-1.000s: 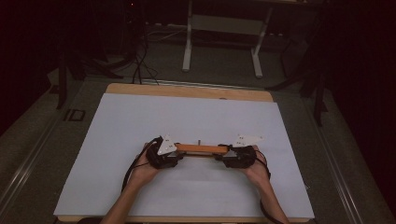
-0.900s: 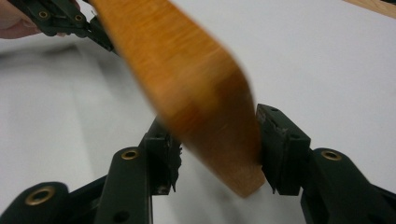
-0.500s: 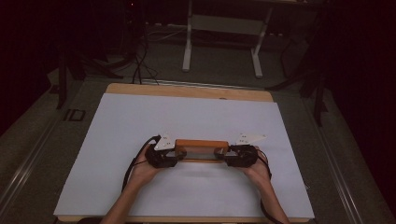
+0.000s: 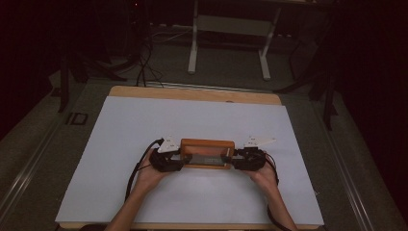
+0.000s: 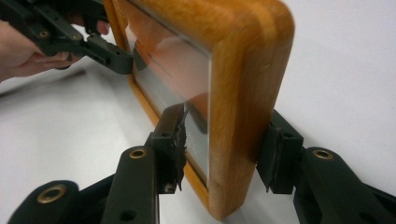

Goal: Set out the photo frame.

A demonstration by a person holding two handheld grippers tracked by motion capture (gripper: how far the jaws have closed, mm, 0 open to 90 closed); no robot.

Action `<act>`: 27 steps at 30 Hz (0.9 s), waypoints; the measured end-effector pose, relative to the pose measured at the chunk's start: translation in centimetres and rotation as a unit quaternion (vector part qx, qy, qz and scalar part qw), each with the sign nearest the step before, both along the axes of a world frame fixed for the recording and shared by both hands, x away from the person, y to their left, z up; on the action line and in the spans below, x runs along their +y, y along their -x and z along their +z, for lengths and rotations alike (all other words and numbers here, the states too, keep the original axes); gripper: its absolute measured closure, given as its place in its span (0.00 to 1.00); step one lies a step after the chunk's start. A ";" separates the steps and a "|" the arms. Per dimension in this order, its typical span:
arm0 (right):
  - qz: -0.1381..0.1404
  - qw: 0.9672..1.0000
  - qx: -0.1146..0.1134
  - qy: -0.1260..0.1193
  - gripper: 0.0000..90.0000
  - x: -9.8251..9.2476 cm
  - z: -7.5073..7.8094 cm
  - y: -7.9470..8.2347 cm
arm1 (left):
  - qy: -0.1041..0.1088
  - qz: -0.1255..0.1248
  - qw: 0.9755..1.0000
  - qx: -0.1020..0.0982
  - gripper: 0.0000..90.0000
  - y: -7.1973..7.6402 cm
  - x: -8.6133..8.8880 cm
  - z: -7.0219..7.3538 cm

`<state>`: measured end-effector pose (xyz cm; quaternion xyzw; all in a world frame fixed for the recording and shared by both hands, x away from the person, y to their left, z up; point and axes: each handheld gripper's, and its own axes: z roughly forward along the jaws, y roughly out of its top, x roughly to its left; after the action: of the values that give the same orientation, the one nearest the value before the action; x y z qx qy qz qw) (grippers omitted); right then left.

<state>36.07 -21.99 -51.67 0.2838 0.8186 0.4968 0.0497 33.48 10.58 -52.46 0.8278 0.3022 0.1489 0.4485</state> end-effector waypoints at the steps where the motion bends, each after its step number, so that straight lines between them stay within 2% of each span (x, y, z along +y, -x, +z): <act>1: -0.005 1.000 0.002 0.001 0.63 0.0 -0.1 0.0 | 0.001 0.003 1.000 0.004 0.59 -0.1 0.1 -0.1; 4: -0.023 1.000 0.005 0.012 0.63 -0.2 -0.3 -0.2 | 0.003 0.006 1.000 0.009 0.59 -0.2 0.4 -0.2; 6: -0.023 1.000 0.012 0.004 0.62 -0.5 -0.5 -0.3 | 0.002 0.006 1.000 0.008 0.60 -0.1 0.4 -0.2; 11: -0.027 1.000 0.006 0.008 0.64 -0.3 -0.4 -0.2 | 0.000 0.007 1.000 0.010 0.65 0.0 0.5 -0.2; 18: -0.030 0.999 0.006 0.008 0.63 -0.3 -0.4 -0.3 | 0.002 0.006 1.000 0.013 0.65 0.0 0.5 -0.2; 21: -0.032 0.999 0.005 0.009 0.62 -0.3 -0.4 -0.2 | 0.001 0.004 1.000 0.015 0.65 0.0 0.6 -0.2; 22: -0.037 0.999 0.003 0.011 0.57 -0.3 -0.4 -0.2 | 0.002 0.007 1.000 0.015 0.62 0.0 0.6 -0.2; 25: -0.043 0.999 0.000 0.017 0.53 -0.5 -0.2 -0.2 | 0.014 0.009 1.000 0.024 0.57 0.1 0.9 0.0; 27: -0.047 0.999 -0.001 0.016 0.52 -0.8 0.0 -0.1 | 0.014 0.009 1.000 0.023 0.56 0.2 1.0 0.2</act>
<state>36.18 -22.79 -51.68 0.3205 0.8122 0.4812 0.0780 33.23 11.62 -52.23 0.8218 0.3220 0.1297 0.4519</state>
